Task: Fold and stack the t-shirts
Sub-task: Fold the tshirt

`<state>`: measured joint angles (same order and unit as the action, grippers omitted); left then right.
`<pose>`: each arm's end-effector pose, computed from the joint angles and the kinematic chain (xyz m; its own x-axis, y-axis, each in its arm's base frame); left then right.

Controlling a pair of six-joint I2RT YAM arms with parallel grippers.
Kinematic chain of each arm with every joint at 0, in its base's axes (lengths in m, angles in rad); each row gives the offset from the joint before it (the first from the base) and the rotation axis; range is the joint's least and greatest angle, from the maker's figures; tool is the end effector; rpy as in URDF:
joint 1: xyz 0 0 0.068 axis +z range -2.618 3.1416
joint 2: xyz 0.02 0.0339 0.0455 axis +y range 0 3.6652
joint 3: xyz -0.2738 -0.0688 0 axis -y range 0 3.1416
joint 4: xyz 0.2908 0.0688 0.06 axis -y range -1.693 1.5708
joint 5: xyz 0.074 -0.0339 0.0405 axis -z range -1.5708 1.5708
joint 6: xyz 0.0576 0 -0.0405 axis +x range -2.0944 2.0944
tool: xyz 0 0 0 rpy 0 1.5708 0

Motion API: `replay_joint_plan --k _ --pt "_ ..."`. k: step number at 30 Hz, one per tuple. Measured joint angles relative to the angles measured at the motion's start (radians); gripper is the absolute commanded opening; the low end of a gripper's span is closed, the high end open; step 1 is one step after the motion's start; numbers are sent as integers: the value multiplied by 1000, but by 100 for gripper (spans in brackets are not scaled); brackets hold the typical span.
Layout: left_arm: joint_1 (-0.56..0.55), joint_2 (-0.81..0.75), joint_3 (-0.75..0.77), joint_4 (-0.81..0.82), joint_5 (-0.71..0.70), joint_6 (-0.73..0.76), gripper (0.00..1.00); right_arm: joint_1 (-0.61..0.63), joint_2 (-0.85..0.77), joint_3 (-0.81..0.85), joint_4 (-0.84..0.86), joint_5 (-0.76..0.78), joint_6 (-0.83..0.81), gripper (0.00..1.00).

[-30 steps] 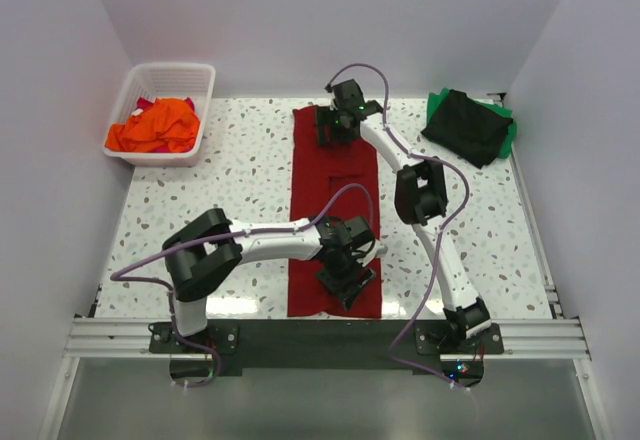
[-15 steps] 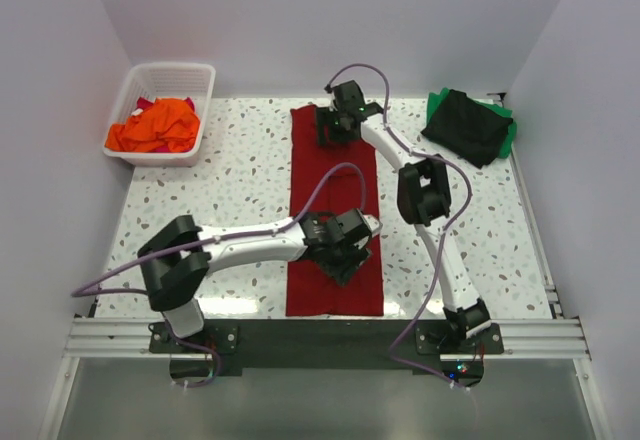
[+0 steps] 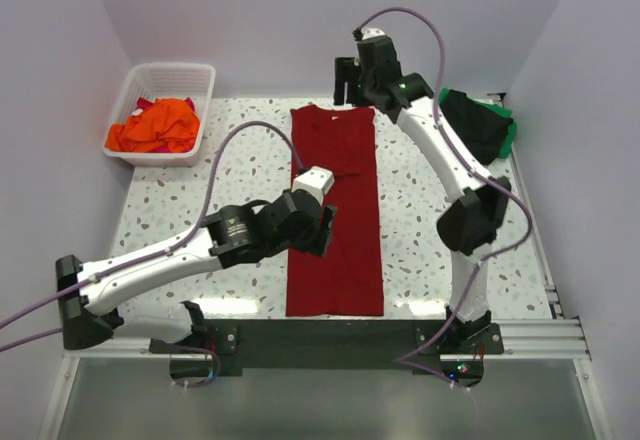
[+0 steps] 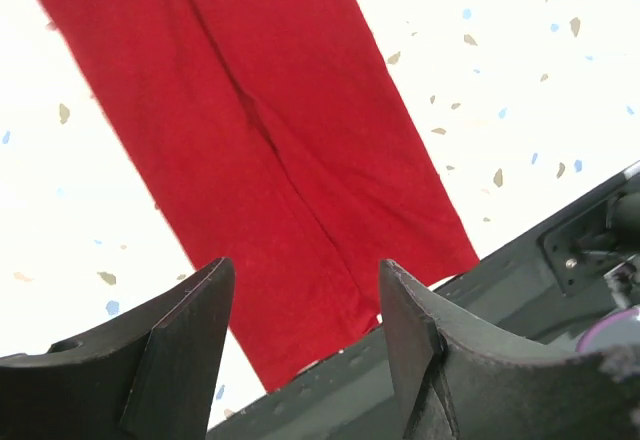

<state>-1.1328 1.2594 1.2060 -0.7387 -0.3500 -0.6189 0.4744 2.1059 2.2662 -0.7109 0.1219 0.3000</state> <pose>0.1535 -0.2811 0.3273 -0.6802 0.1674 -0.7137 0.4346 0.8761 -0.2087 0.4915 0.2445 0.3860 -0.5514 0.0466 -0.8329 -0.2076 0.9594 0.1911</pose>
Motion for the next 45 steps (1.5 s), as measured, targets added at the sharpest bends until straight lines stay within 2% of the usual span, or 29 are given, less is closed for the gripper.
replay_joint_plan --k 6,12,17,22,32,36,45 --pt "0 -140 -71 -76 -79 -151 64 7 -431 -465 -66 134 58 67" --pt "0 -174 -193 -143 -102 -292 64 7 -727 -806 -137 167 119 65" --pt "2 -259 -338 -129 -74 -367 65 7 -966 -1082 -151 100 178 65" --pt "25 -343 -451 -62 6 -404 65 7 -1164 -1343 -150 -39 235 65" --pt "93 -339 -690 169 237 -411 64 14 -1343 -1609 -154 -240 290 63" --pt "98 -338 -701 212 279 -411 63 19 -1375 -1674 -150 -293 316 59" --pt "98 -305 -731 301 347 -433 61 44 -1459 -1783 -121 -353 425 60"
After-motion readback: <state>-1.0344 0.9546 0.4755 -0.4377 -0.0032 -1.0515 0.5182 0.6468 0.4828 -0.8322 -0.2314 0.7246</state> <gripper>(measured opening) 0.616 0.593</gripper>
